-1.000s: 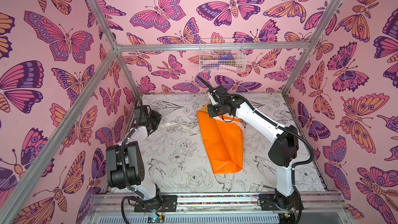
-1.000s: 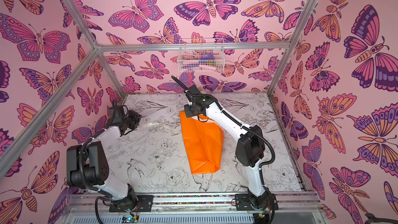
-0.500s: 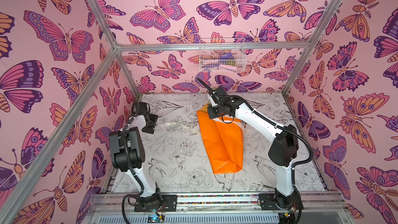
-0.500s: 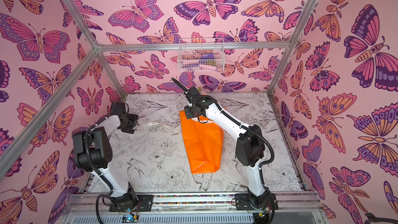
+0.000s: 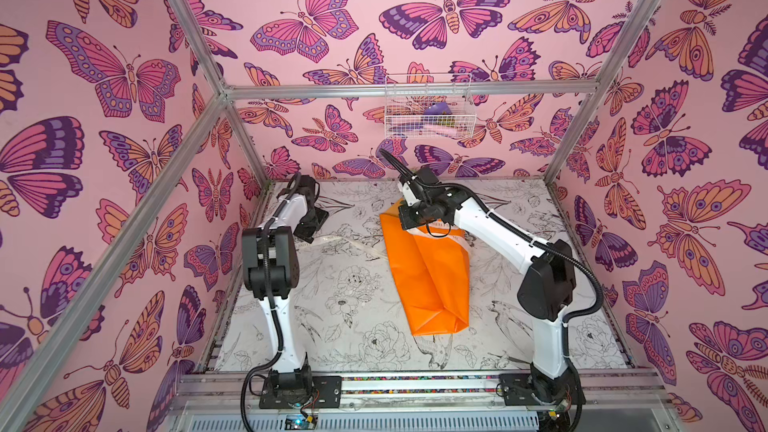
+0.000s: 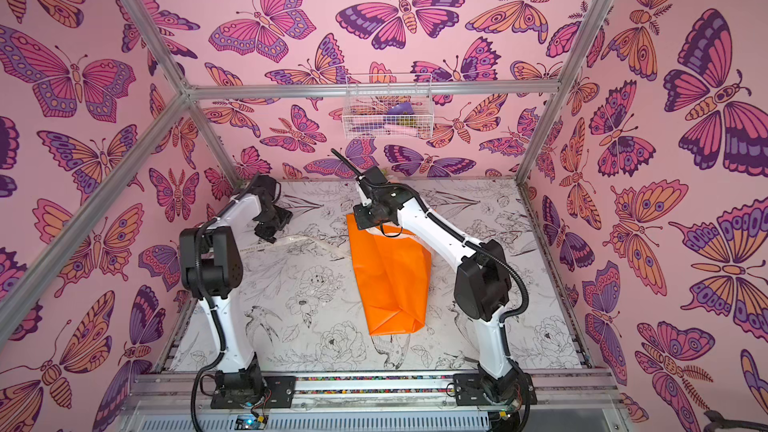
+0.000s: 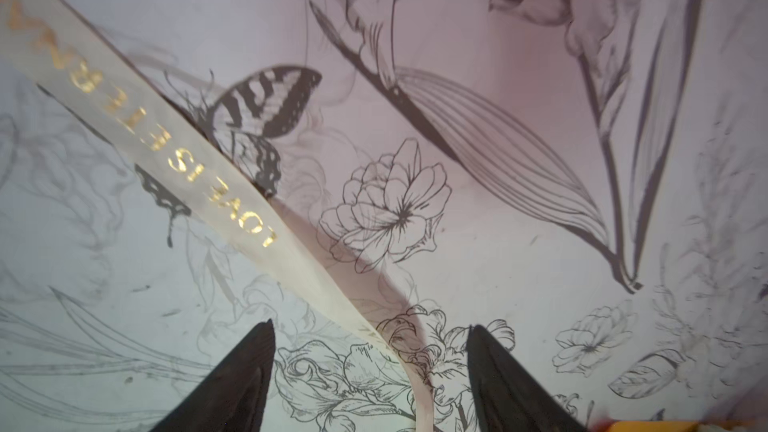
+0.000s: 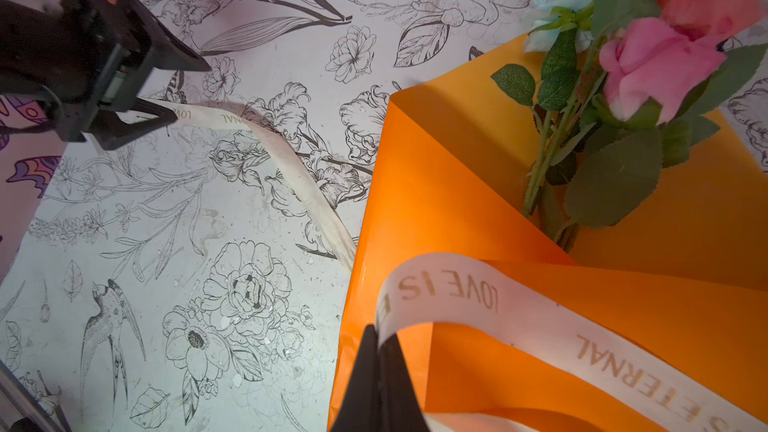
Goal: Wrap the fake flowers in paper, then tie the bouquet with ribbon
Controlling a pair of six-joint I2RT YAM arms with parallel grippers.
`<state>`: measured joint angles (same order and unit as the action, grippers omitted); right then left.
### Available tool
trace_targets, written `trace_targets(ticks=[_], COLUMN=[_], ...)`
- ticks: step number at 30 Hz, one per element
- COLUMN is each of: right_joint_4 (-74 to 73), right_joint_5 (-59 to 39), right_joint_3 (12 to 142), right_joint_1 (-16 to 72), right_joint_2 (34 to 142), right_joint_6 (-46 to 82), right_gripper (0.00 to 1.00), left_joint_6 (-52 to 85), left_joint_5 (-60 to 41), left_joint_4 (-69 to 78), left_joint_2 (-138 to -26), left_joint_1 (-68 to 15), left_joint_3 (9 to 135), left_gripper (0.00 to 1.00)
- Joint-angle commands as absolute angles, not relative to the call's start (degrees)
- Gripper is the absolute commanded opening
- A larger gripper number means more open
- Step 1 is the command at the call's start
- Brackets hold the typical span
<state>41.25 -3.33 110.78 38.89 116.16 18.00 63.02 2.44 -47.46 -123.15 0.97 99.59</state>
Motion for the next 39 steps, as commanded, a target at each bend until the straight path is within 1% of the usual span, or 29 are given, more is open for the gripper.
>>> trace_targets(ticks=[1, 10, 16, 21, 26, 30, 32, 33, 39], right_joint_4=[39.66, 37.80, 36.56, 36.34, 36.56, 36.62, 36.57, 36.64, 38.25], right_joint_5=[-5.99, -7.86, -9.22, -9.86, -9.71, -10.00, -9.81, -9.68, -9.23], right_joint_3=[110.92, 109.18, 107.81, 107.82, 107.99, 107.98, 108.01, 108.00, 108.79], right_joint_1=[38.02, 37.52, 37.52, 37.52, 37.22, 36.94, 36.81, 36.59, 35.95], right_joint_2=[117.41, 116.83, 116.70, 116.98, 116.75, 116.44, 116.14, 115.85, 114.32], right_joint_6=[18.53, 19.73, 20.12, 20.30, 20.21, 20.31, 20.26, 20.30, 19.28], right_gripper=[0.00, 0.00, 0.00, 0.00, 0.00, 0.00, 0.00, 0.00, 0.00], left_joint_6=[68.72, 73.01, 69.83, 71.69, 76.88, 80.46, 80.50, 80.21, 75.18], left_joint_5=[7.90, 10.41, 8.01, 8.17, 8.01, 9.48, 8.79, 7.98, 5.49], left_joint_4=[-55.04, -58.09, -59.75, -61.36, -63.02, -62.32, -59.63, -57.96, -49.69], left_joint_2=[-124.27, -127.40, -133.61, -135.39, -133.43, -129.10, -127.04, -126.02, -119.54], left_joint_1=[-0.06, -0.26, -0.24, 0.06, 0.95, 0.97, 1.16, 1.24, 1.55], left_joint_3=[101.72, 102.48, 109.00, 109.11, 104.25, 98.97, 96.47, 95.19, 90.87], left_gripper=[0.76, 0.74, 0.74, 0.74, 0.55, 0.20, 0.02, 0.00, 0.00])
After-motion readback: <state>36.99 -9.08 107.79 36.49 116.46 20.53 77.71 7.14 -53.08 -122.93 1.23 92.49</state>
